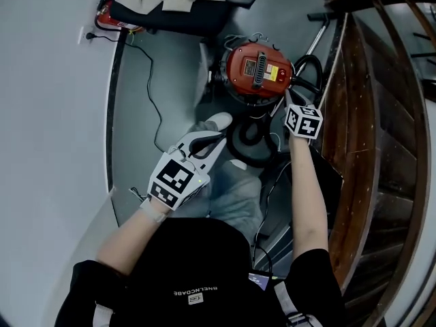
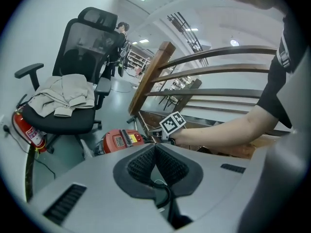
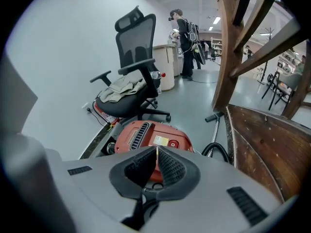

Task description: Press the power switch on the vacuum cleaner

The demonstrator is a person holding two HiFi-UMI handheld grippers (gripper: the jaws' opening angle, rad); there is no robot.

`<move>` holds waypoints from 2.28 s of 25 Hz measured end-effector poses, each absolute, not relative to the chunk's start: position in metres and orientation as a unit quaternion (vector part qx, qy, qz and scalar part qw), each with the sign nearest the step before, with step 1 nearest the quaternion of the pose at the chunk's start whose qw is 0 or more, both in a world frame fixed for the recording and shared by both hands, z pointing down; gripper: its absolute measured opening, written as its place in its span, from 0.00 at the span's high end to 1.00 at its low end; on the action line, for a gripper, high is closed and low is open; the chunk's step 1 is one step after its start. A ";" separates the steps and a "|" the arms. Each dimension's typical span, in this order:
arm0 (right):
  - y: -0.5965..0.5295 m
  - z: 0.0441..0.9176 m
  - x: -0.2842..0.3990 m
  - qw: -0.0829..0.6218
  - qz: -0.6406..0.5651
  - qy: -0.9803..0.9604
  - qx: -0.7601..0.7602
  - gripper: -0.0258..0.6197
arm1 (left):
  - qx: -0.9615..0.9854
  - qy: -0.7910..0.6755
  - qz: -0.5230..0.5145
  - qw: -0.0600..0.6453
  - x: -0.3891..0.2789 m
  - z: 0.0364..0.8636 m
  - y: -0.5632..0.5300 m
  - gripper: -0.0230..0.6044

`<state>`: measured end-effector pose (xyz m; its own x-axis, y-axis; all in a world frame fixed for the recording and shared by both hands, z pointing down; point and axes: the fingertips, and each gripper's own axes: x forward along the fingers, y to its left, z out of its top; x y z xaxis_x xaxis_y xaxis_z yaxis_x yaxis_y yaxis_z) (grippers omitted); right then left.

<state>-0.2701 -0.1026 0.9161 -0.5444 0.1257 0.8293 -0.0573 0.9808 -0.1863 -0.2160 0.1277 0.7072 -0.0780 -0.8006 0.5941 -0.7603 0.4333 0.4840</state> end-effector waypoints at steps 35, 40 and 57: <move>-0.134 1.037 -0.328 0.487 0.064 -0.871 -0.009 0.91 | 0.500 -0.728 -0.048 0.466 -0.217 0.808 0.146 0.94; -0.135 1.036 -0.330 0.497 0.074 -0.865 0.002 0.91 | 0.500 -0.726 -0.050 0.470 -0.215 0.810 0.146 0.94; -0.149 0.953 -0.300 0.430 0.116 -0.895 0.019 0.91 | 0.540 -0.706 -0.023 0.458 -0.206 0.777 0.123 0.94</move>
<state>-0.2998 -0.1488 0.9532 -0.6301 0.0666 0.7737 -0.1330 0.9723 -0.1921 -0.2065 0.1232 0.7771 0.0029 -0.7835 0.6214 -0.7417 0.4151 0.5268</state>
